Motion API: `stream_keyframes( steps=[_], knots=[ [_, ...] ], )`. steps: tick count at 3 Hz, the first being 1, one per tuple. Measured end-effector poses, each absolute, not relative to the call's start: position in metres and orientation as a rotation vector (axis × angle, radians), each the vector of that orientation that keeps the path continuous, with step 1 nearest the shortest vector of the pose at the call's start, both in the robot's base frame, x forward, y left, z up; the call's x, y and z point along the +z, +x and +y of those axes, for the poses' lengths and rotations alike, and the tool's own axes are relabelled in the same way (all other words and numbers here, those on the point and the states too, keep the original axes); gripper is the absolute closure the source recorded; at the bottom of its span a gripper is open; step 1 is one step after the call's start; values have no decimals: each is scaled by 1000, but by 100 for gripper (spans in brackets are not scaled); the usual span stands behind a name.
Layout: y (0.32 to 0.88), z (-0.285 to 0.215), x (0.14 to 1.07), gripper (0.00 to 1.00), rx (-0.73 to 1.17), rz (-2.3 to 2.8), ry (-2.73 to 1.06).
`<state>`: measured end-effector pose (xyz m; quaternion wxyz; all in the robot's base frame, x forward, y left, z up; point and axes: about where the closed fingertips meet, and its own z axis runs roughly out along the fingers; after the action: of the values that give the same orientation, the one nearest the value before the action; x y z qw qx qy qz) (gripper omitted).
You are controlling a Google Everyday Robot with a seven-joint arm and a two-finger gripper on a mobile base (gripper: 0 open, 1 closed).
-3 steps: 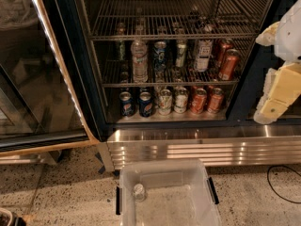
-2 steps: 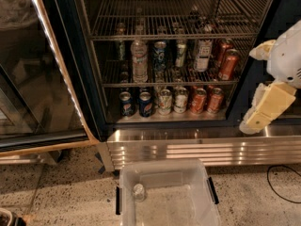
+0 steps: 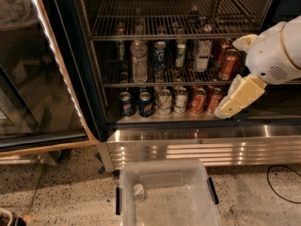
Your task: Pick water bottle from middle shelf of fridge
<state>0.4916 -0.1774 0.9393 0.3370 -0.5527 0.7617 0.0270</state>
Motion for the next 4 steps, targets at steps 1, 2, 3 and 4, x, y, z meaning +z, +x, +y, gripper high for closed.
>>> stream_keyframes(
  steps=[1, 2, 3, 4],
  knots=[
    [492, -177, 939, 0, 70, 1986, -1440],
    [499, -169, 935, 0, 100, 1952, -1357],
    [506, -152, 910, 0, 197, 1943, -1175],
    [522, -136, 901, 0, 238, 1885, -1019]
  ],
)
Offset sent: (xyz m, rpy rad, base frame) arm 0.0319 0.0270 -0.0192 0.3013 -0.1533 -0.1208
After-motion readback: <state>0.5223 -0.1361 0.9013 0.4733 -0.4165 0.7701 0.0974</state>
